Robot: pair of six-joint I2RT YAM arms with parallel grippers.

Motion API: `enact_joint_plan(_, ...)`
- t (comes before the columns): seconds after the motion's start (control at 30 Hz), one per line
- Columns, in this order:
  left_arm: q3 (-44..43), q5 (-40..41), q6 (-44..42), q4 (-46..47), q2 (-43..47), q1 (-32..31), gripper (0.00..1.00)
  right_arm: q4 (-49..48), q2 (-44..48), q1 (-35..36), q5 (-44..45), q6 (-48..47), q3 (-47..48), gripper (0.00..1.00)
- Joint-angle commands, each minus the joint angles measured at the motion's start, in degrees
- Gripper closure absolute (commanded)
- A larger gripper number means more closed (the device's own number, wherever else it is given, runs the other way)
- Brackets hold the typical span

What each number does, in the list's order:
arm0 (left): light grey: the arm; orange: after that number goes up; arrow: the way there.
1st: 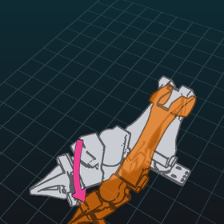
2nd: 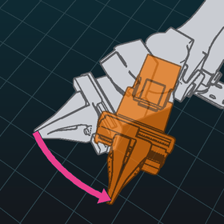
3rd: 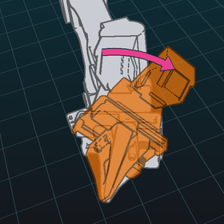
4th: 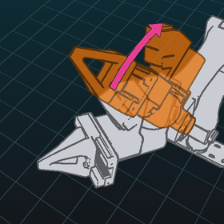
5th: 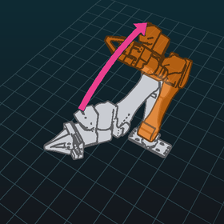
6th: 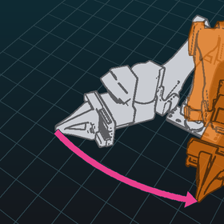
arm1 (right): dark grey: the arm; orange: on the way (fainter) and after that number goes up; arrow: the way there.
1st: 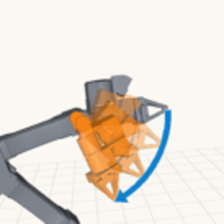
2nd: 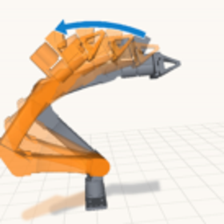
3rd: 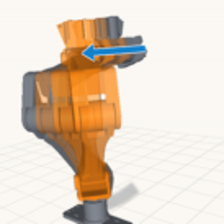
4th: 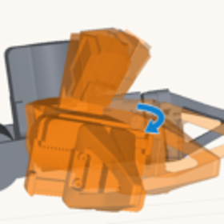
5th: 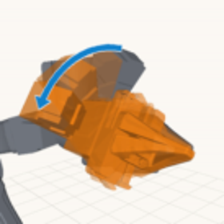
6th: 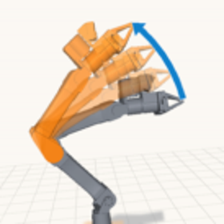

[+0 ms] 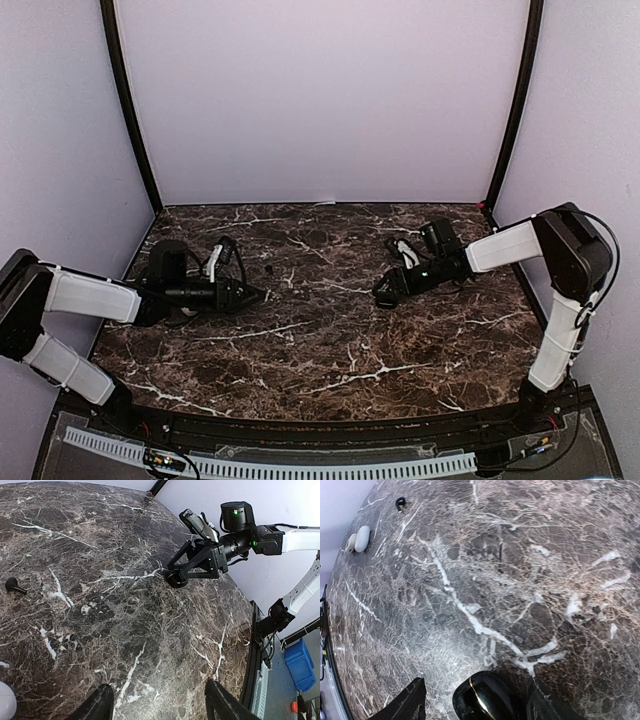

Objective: Insert the wireless bluetooth earbuds into the charging case
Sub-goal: Pick up the charging case from the center of the board.

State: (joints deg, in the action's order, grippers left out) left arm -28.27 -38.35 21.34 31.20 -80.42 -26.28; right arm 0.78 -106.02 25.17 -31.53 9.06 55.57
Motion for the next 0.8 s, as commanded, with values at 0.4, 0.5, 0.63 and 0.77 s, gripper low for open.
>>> enact_joint_plan(0.4,-1.0,-1.6,-1.4,1.7,-1.0,-0.4,0.35,1.1,2.3,2.8,4.4,-4.3,-4.1,0.22)
enact_joint_plan(0.5,-1.4,-1.8,-1.2,1.9,-1.7,-0.5,0.35,2.1,2.7,5.2,10.1,-6.1,-3.7,0.22)
enact_joint_plan(0.63,-1.3,-1.8,-1.3,2.0,-1.9,-0.6,0.35,1.8,3.9,7.4,15.7,-7.8,-4.6,0.27)
enact_joint_plan(0.77,-1.0,-1.9,-1.9,2.5,-2.3,-0.6,0.35,1.0,5.4,9.0,19.0,-9.6,-5.7,0.34)
